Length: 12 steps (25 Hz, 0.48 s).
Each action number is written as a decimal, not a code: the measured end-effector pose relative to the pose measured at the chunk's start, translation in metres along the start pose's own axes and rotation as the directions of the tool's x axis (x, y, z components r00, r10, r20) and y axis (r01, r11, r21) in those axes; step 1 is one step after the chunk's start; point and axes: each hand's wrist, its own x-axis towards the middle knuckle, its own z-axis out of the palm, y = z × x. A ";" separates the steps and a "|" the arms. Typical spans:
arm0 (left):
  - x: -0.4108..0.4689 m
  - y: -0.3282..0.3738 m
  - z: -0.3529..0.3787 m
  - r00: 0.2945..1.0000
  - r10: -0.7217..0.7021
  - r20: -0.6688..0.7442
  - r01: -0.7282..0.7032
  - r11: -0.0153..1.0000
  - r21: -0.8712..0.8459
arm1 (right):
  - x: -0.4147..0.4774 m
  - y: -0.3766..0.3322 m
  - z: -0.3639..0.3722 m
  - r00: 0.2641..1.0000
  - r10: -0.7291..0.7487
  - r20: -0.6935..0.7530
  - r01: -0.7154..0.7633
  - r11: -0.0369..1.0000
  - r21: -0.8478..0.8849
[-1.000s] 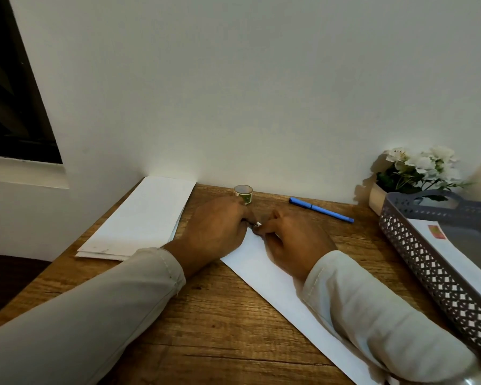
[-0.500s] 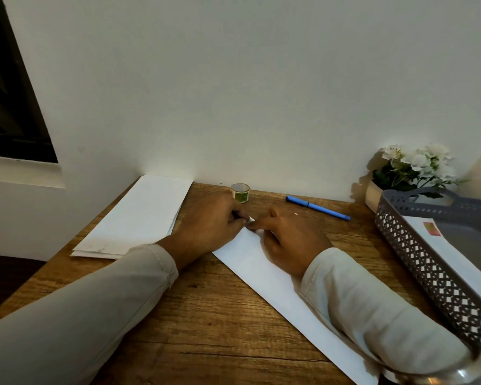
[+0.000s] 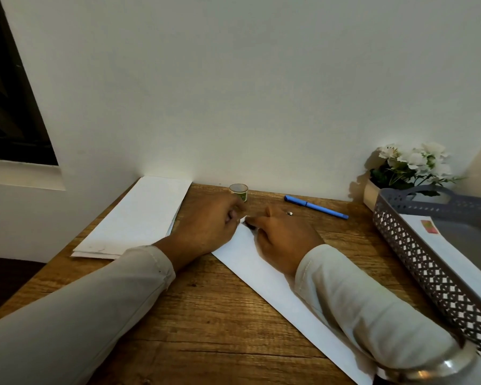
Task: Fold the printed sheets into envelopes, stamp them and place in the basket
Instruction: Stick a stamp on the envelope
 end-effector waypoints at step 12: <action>0.002 0.001 -0.002 1.000 0.008 0.017 -0.008 0.999 0.033 | -0.005 0.009 -0.002 0.997 -0.055 -0.051 0.058 0.997 0.058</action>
